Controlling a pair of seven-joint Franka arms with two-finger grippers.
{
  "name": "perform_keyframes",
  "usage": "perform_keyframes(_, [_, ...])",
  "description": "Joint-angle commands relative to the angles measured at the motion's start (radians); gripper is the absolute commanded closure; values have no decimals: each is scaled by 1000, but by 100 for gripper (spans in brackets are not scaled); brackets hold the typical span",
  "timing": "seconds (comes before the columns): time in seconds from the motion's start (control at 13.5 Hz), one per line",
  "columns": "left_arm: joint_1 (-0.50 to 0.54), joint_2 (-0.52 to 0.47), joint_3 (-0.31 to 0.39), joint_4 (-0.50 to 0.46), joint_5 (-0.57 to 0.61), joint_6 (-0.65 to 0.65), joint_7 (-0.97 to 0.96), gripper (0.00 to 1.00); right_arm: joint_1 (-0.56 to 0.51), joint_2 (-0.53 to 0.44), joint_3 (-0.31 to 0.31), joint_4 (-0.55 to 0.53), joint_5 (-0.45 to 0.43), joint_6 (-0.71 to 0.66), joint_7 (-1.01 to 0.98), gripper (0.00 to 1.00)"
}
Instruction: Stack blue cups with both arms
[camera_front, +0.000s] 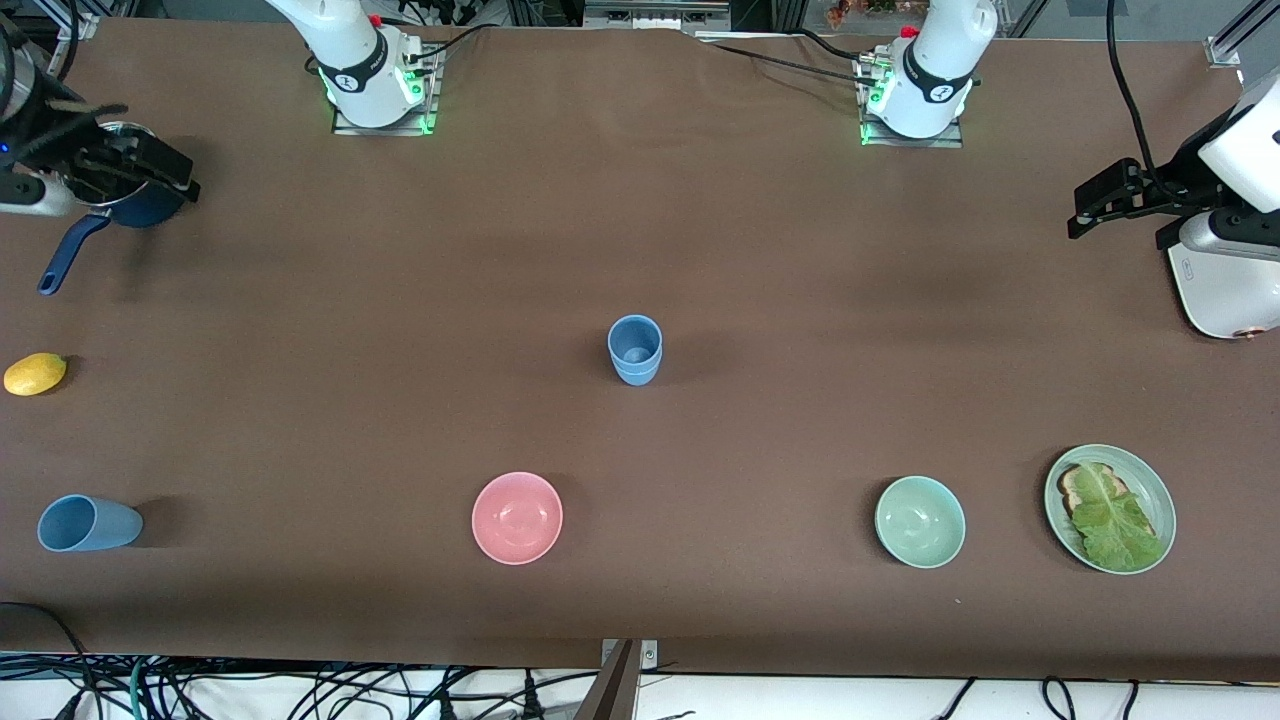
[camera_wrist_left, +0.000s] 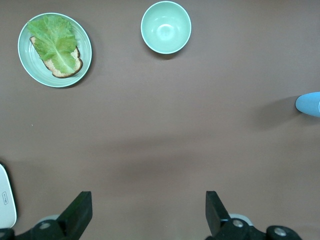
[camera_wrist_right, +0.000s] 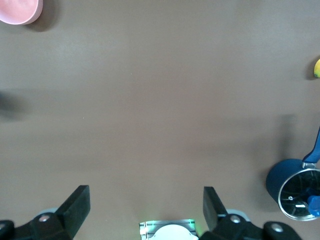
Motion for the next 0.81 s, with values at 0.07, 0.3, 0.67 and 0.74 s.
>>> perform_keyframes(0.07, [1, -8, 0, -2, 64, -1, 25, 0, -24, 35, -44, 22, 30, -20, -73, 0])
perform_keyframes(0.3, [1, -6, 0, -2, 67, 0, 22, 0, -11, 63, -42, 16, 17, 26, -73, 0])
perform_keyframes(0.67, [1, -8, 0, -1, 113, 3, 28, 0, -3, 84, -39, 29, 10, 41, -60, 0])
perform_keyframes(0.74, [1, -8, 0, -1, 112, 3, 31, 0, 0, 86, -39, 29, -2, 53, -59, 0])
